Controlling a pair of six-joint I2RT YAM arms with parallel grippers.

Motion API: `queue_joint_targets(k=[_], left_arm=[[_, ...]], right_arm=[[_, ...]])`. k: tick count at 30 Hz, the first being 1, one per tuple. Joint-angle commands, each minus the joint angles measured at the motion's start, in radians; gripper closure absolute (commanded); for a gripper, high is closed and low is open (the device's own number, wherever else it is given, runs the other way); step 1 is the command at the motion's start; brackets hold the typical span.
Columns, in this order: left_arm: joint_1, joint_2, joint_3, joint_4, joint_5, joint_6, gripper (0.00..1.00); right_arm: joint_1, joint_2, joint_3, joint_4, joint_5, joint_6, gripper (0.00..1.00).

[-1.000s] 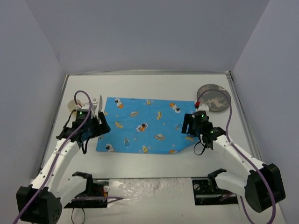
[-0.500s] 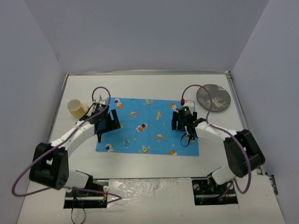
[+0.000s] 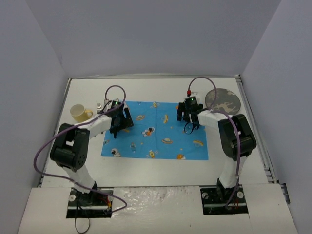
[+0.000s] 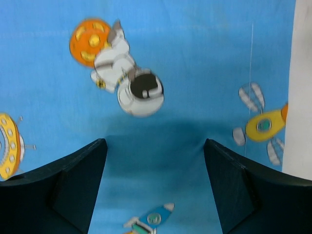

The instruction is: Set the dinner table for one person

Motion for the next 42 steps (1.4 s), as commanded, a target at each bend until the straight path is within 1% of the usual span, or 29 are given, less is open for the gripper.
queue_joint_targets(k=[1, 4, 7, 10, 13, 16, 19, 26, 32, 35, 42], left_arm=[[-0.004, 0.122, 0.075, 0.022, 0.04, -0.05, 0.25], [-0.001, 0.167, 0.132, 0.002, 0.04, -0.052, 0.25], [0.0, 0.189, 0.155, -0.027, 0.039, -0.058, 0.25], [0.001, 0.162, 0.119, -0.023, 0.032, -0.081, 0.25], [0.012, 0.117, 0.057, -0.016, -0.019, -0.107, 0.25], [0.038, 0.116, 0.048, -0.018, -0.019, -0.1, 0.25], [0.059, 0.141, 0.087, -0.055, -0.013, -0.087, 0.25], [0.069, 0.165, 0.155, -0.063, 0.001, -0.086, 0.25], [0.072, 0.143, 0.184, -0.07, 0.0, -0.065, 0.24], [0.074, 0.142, 0.225, -0.089, -0.009, -0.03, 0.24], [0.079, 0.182, 0.285, -0.081, -0.005, 0.018, 0.24]], right_arm=[[-0.049, 0.132, 0.106, -0.024, -0.085, -0.034, 0.23], [-0.067, 0.186, 0.175, -0.038, -0.095, -0.049, 0.23], [-0.086, 0.233, 0.239, -0.061, -0.102, -0.078, 0.23], [-0.102, 0.269, 0.293, -0.086, -0.109, -0.087, 0.23], [-0.123, 0.283, 0.321, -0.088, -0.116, -0.088, 0.24], [-0.15, 0.308, 0.367, -0.105, -0.119, -0.088, 0.24], [-0.169, 0.335, 0.41, -0.124, -0.155, -0.091, 0.24], [-0.187, 0.436, 0.573, -0.22, -0.198, -0.136, 0.23], [-0.198, 0.501, 0.664, -0.263, -0.215, -0.136, 0.23], [-0.202, 0.499, 0.682, -0.271, -0.219, -0.134, 0.24], [-0.229, 0.446, 0.645, -0.27, -0.201, -0.137, 0.23]])
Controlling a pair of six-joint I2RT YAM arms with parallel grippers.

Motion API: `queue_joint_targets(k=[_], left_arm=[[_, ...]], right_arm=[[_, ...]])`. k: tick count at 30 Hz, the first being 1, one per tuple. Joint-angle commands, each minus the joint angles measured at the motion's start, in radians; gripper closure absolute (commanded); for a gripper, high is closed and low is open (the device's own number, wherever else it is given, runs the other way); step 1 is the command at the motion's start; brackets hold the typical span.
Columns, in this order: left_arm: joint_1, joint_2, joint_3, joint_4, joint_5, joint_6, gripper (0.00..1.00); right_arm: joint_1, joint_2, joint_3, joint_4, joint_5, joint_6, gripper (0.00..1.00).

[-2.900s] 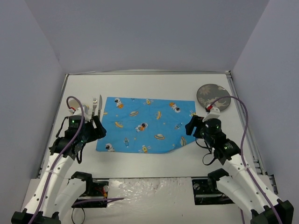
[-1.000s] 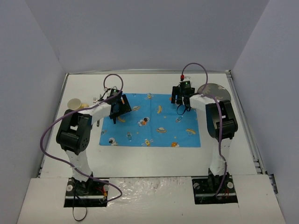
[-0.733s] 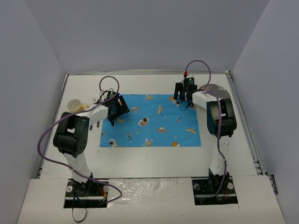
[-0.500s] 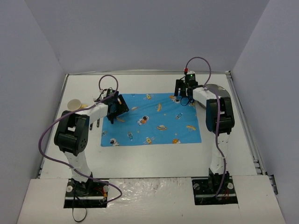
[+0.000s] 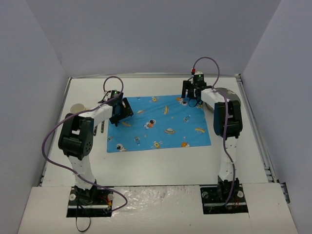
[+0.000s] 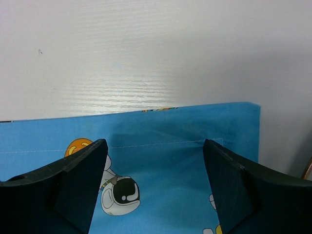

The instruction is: Set the dinner table for one person

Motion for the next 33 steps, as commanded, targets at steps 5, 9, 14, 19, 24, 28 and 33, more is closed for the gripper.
queue_joint_targets(k=[5, 9, 14, 19, 24, 28, 33], left_arm=[[0.013, 0.007, 0.071, 0.002, -0.017, 0.073, 0.24], [0.013, 0.02, 0.104, 0.0, -0.017, 0.097, 0.23], [0.011, -0.046, 0.116, 0.055, 0.022, 0.117, 0.23], [0.01, -0.111, 0.141, 0.098, 0.049, 0.13, 0.22], [0.01, -0.071, 0.195, 0.116, 0.065, 0.173, 0.22], [0.007, -0.012, 0.262, 0.115, 0.095, 0.234, 0.22], [0.009, 0.093, 0.376, 0.126, 0.136, 0.324, 0.22]], right_arm=[[-0.062, -0.071, -0.055, -0.097, 0.008, -0.02, 0.23], [-0.07, -0.134, -0.081, -0.085, 0.009, -0.01, 0.23], [-0.07, -0.286, -0.145, -0.008, -0.007, -0.028, 0.22], [-0.065, -0.485, -0.203, 0.077, -0.025, -0.034, 0.22], [-0.066, -0.638, -0.302, 0.091, 0.007, 0.004, 0.21], [-0.066, -0.81, -0.488, 0.144, 0.01, 0.056, 0.2], [-0.069, -1.056, -0.738, 0.224, 0.005, 0.151, 0.13]])
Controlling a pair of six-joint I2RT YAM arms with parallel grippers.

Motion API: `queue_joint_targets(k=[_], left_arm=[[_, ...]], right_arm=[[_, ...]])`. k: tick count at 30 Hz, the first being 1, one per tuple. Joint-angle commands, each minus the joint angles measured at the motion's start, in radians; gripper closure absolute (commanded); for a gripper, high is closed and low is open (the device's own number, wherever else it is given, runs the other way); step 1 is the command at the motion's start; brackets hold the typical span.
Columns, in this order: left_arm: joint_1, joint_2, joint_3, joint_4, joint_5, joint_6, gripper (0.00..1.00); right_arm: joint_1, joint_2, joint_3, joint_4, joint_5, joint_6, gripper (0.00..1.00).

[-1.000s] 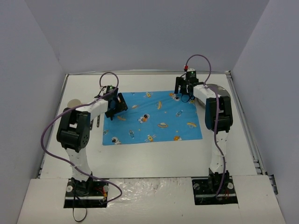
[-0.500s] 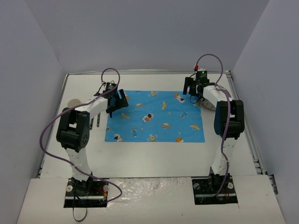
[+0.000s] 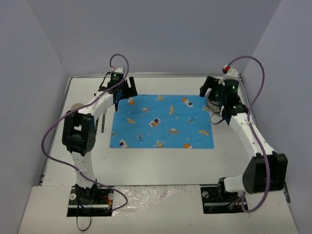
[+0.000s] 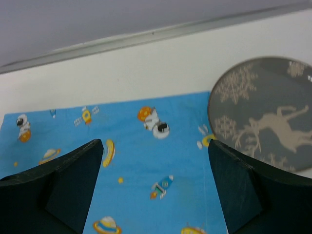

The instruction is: Set the dinner table for one person

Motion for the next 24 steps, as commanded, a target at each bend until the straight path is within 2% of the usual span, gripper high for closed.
queue_joint_targets(k=[1, 4, 6, 15, 24], left_arm=[[0.007, 0.075, 0.118, 0.05, 0.049, 0.1, 0.22], [0.011, 0.137, 0.168, 0.051, 0.065, 0.097, 0.22], [0.014, 0.186, 0.197, 0.058, 0.073, 0.087, 0.22], [0.04, 0.287, 0.234, 0.053, 0.05, 0.038, 0.22], [0.094, 0.274, 0.134, 0.058, 0.011, -0.048, 0.22]], right_arm=[[-0.001, -0.188, -0.176, 0.094, 0.003, 0.105, 0.12], [0.001, -0.268, -0.265, 0.112, -0.014, 0.137, 0.02], [0.0, -0.311, -0.328, 0.126, -0.008, 0.152, 0.0], [-0.001, -0.485, -0.491, 0.177, 0.022, 0.177, 0.0], [-0.005, -0.486, -0.491, 0.144, 0.049, 0.174, 0.0]])
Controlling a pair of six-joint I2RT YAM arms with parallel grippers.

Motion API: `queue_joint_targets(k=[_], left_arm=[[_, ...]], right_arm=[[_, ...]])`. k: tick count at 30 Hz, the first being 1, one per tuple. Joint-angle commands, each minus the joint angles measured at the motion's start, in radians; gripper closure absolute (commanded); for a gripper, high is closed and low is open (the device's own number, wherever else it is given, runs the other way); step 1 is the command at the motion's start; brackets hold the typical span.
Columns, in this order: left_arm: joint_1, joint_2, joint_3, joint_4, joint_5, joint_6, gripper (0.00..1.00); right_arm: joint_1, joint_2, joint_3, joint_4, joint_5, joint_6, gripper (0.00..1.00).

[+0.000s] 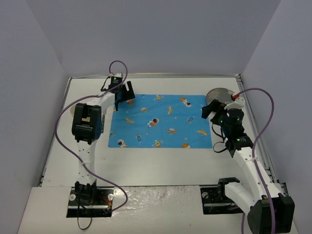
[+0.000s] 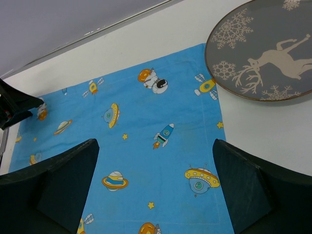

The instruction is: Set the dinner table for one person

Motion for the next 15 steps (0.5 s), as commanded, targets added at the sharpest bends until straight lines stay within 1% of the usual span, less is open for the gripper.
queue_joint_targets(k=[1, 8, 15], left_arm=[[0.034, -0.045, -0.055, 0.006, -0.042, -0.06, 0.22], [0.05, -0.062, -0.108, 0.011, -0.052, -0.082, 0.22], [0.05, -0.079, -0.111, 0.017, -0.038, -0.098, 0.22]], right_arm=[[-0.005, 0.001, 0.019, 0.07, 0.033, 0.008, 0.0], [-0.006, 0.02, 0.018, 0.07, 0.027, 0.001, 0.0], [-0.019, 0.036, 0.022, 0.056, 0.039, 0.018, 0.0]])
